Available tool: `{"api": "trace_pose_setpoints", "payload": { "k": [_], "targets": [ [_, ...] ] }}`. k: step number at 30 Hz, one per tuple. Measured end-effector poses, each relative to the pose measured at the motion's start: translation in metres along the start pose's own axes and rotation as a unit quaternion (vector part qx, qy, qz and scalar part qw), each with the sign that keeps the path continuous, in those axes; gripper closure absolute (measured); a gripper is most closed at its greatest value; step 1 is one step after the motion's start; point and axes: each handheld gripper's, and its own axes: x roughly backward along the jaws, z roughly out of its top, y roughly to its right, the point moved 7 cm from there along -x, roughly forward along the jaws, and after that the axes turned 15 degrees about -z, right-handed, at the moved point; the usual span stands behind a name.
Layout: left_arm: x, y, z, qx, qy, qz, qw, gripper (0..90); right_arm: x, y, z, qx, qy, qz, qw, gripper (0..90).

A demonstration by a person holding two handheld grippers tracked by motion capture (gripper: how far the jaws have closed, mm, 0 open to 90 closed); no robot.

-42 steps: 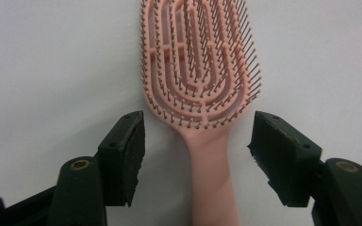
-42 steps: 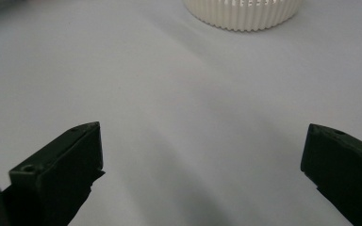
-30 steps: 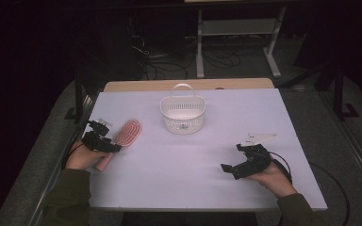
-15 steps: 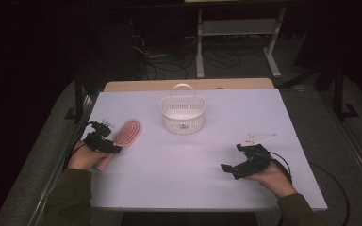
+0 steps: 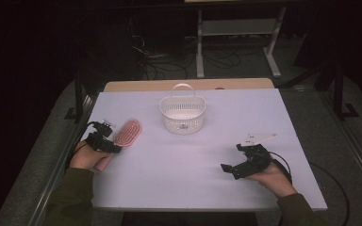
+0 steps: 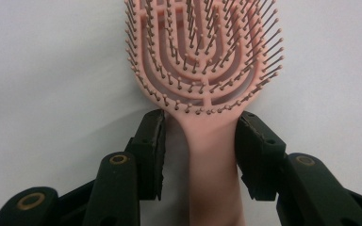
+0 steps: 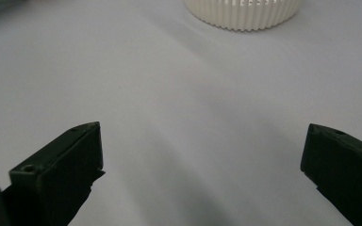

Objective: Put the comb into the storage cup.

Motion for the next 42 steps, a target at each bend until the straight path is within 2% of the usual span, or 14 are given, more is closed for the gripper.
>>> {"api": "trace_pose_setpoints", "payload": {
  "k": [18, 27, 34, 42],
  "targets": [
    [-0.0007, 0.0012, 0.0014, 0.005, -0.007, 0.003, 1.0000, 68.4, 0.0000, -0.0003, -0.0004, 0.002, 0.000, -0.001, 1.0000, 0.0],
    [-0.0005, 0.0013, 0.0012, 0.004, -0.005, 0.006, 1.0000, 70.1, 0.0008, -0.0003, -0.0006, 0.000, 0.001, -0.001, 1.0000, 0.0],
    [0.0006, 0.0006, 0.0000, 0.008, 0.007, -0.002, 0.9999, 70.3, 0.0006, -0.0004, -0.0006, 0.001, 0.001, 0.000, 1.0000, 0.0],
    [0.0048, 0.0030, 0.0005, 0.002, 0.016, -0.010, 0.9998, 70.4, 0.0009, 0.0005, -0.0009, 0.003, 0.002, -0.001, 1.0000, 0.0]
  ]
}}
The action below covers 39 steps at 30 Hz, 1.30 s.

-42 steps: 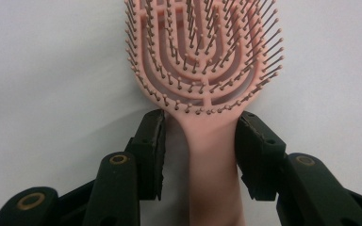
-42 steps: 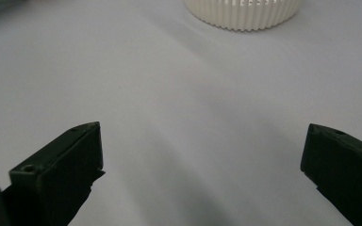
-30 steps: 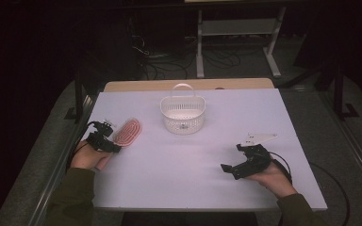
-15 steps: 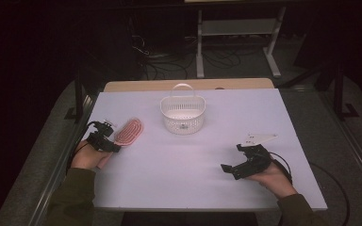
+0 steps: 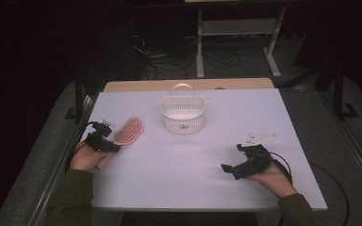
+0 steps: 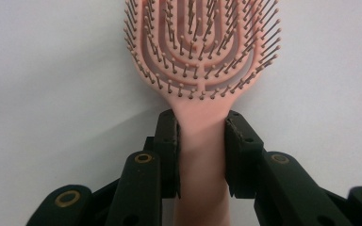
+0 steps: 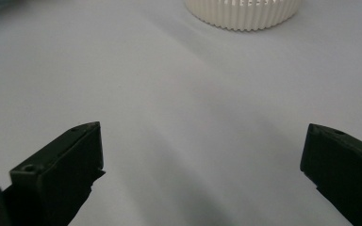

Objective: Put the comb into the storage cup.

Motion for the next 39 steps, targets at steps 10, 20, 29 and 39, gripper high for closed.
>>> {"api": "trace_pose_setpoints", "payload": {
  "k": [10, 20, 29, 39],
  "targets": [
    [0.010, 0.008, 0.004, -0.013, 0.026, -0.009, 0.9995, 70.4, 0.000, 0.000, 0.000, 0.001, 0.001, 0.000, 1.0000, 0.0],
    [0.021, 0.023, 0.014, -0.039, 0.069, -0.023, 0.9966, 70.4, 0.001, 0.001, 0.000, -0.003, 0.001, 0.000, 1.0000, 0.0],
    [0.028, 0.038, 0.021, -0.066, 0.110, -0.047, 0.9906, 70.4, 0.000, 0.001, 0.000, -0.003, 0.002, -0.001, 1.0000, 0.0],
    [0.034, 0.054, 0.028, -0.089, 0.146, -0.071, 0.9827, 70.4, 0.001, 0.001, -0.001, -0.004, 0.002, -0.001, 1.0000, 0.0]
  ]
}}
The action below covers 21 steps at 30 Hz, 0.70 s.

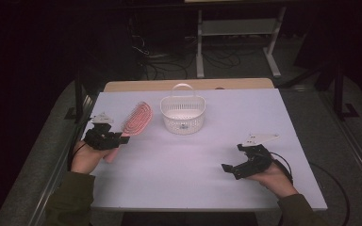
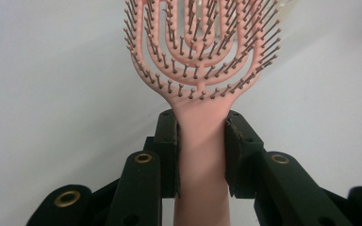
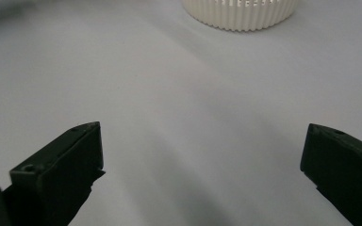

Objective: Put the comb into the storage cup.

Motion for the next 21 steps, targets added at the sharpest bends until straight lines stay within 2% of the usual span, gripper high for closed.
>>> {"api": "trace_pose_setpoints", "payload": {
  "k": [10, 21],
  "targets": [
    [-0.003, 0.016, 0.008, -0.021, 0.016, -0.025, 0.9993, 70.4, 0.000, 0.001, 0.000, -0.002, 0.000, -0.001, 1.0000, 0.0],
    [-0.011, 0.035, 0.015, -0.050, 0.032, -0.047, 0.9971, 70.4, 0.000, 0.001, 0.000, -0.002, 0.001, -0.001, 1.0000, 0.0]
  ]
}}
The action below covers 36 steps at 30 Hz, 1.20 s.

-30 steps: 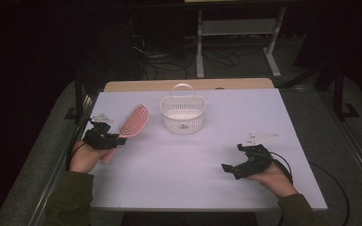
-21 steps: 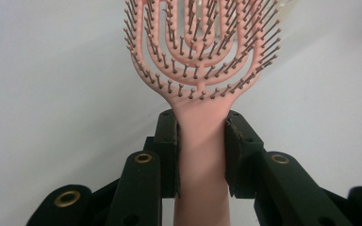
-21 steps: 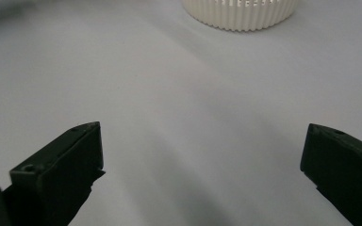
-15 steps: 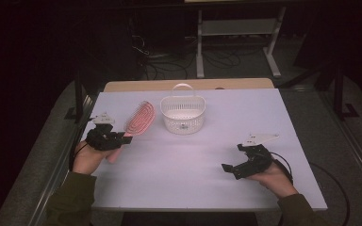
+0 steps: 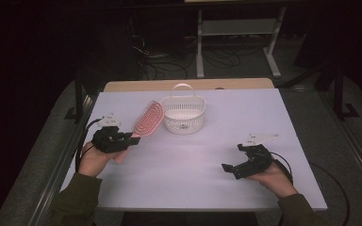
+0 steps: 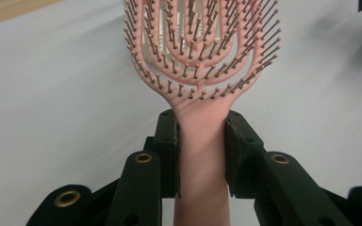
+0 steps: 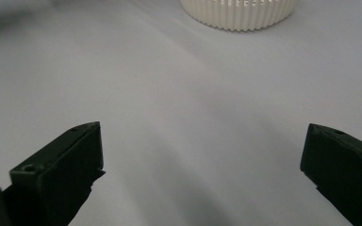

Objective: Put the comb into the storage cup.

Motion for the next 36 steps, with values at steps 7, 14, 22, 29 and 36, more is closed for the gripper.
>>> {"api": "trace_pose_setpoints", "payload": {
  "k": [7, 14, 22, 29, 36],
  "targets": [
    [-0.010, 0.010, 0.003, -0.011, 0.005, -0.014, 0.9998, 70.3, 0.000, 0.000, 0.000, -0.005, 0.001, 0.003, 1.0000, 0.0],
    [-0.020, 0.021, 0.006, -0.021, 0.013, -0.029, 0.9993, 70.4, 0.001, 0.000, 0.000, -0.006, 0.002, 0.004, 1.0000, 0.0],
    [-0.034, 0.035, 0.008, -0.032, 0.017, -0.041, 0.9985, 70.3, 0.002, 0.000, 0.001, -0.010, 0.006, 0.003, 0.9999, 0.0],
    [-0.043, 0.043, 0.010, -0.037, 0.026, -0.051, 0.9977, 70.3, 0.002, 0.000, 0.001, -0.014, 0.006, 0.005, 0.9999, 0.0],
    [-0.053, 0.052, 0.011, -0.039, 0.035, -0.056, 0.9970, 70.3, 0.002, -0.001, 0.002, -0.019, 0.006, 0.002, 0.9998, 0.0]
  ]
}}
